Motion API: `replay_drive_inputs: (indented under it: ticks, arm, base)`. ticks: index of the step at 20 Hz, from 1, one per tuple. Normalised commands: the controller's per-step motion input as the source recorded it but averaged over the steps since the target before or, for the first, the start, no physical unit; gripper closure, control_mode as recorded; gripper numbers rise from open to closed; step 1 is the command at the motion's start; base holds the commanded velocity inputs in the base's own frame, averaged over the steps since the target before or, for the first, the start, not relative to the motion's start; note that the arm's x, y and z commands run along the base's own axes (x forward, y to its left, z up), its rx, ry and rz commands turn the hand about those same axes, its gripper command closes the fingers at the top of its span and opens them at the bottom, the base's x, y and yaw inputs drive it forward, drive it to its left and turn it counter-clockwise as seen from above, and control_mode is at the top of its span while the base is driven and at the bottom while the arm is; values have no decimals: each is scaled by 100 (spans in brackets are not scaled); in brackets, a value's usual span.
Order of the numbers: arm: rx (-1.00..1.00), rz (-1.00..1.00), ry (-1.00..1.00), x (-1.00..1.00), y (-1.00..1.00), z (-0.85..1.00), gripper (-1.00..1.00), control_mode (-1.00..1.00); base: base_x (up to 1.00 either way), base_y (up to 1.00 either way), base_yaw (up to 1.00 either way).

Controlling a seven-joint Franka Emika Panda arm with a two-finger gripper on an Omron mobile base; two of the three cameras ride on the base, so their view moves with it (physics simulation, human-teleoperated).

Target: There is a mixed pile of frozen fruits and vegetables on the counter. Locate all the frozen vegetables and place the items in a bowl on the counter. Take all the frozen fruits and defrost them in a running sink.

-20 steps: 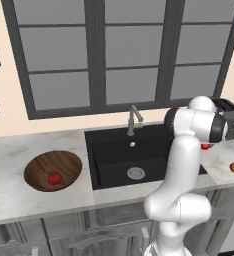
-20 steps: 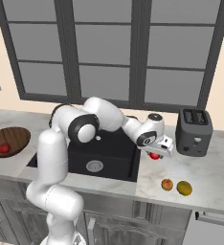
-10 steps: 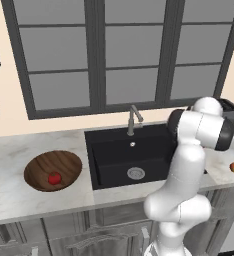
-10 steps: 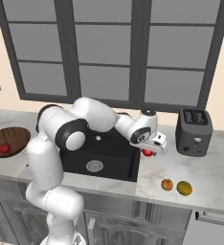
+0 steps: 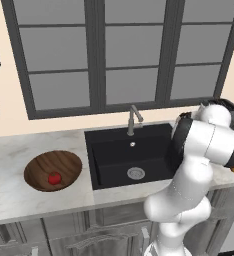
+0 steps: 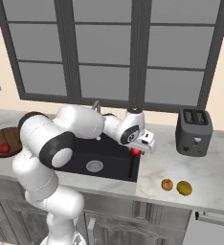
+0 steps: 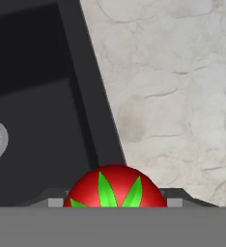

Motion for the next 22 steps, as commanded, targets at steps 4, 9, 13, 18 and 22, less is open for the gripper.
replay_drive_inputs:
  ticks: [4,9,13,18,22]
  arm:
    - [0,0,-1,-24,43,20,100,-100]
    - [0,0,0,-19,40,17,100,-100]
    - [0,0,0,-19,38,14,100,-100]
    - [0,0,0,-24,36,14,100,-100]
    - [0,0,0,-22,37,12,100,-100]
  base:
    - [0,0,0]
    - [0,0,0]
    - [0,0,0]
    - [0,0,0]
    - [0,0,0]
